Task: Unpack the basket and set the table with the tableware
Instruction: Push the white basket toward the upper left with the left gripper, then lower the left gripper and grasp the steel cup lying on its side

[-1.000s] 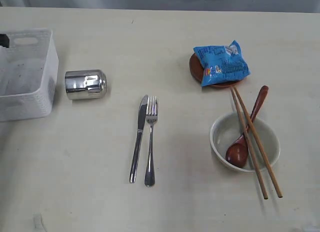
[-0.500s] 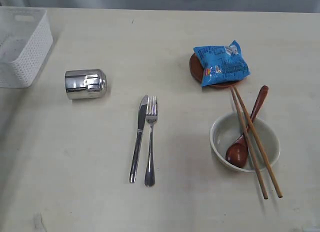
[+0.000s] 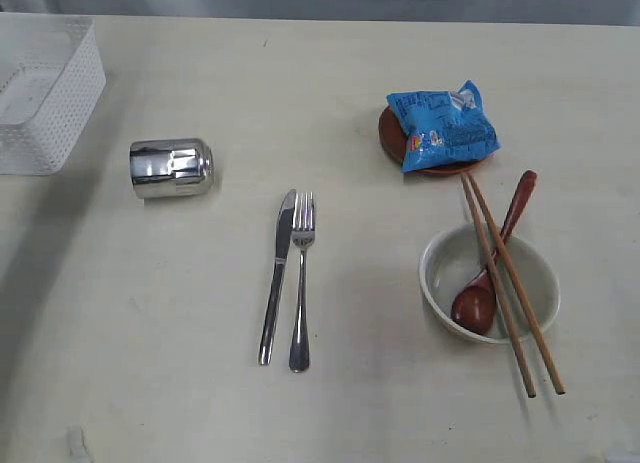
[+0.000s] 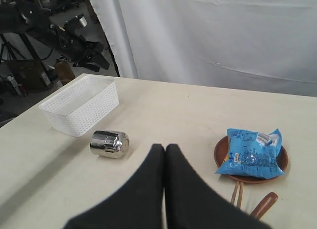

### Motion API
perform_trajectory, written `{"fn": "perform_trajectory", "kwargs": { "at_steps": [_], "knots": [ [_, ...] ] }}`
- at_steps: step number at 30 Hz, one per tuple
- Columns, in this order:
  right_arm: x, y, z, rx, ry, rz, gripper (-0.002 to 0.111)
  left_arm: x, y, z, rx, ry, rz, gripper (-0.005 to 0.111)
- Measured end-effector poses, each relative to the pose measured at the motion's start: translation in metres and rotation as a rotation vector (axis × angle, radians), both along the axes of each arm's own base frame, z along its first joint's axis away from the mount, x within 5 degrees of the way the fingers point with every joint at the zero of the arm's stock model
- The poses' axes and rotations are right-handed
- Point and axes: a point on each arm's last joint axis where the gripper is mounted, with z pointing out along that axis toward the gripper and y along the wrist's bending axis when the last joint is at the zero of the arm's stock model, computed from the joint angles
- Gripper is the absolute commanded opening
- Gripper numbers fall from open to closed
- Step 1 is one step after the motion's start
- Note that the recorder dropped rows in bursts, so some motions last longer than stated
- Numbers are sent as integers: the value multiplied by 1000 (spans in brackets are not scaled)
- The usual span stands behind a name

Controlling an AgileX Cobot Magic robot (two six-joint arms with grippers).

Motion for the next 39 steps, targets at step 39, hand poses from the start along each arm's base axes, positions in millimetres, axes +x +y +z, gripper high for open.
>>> {"fn": "perform_trajectory", "kwargs": {
  "at_steps": [39],
  "knots": [
    [-9,9,-7,37,129,107,0,-174,-20,-111,-247,88,-117,52]
  ]
}}
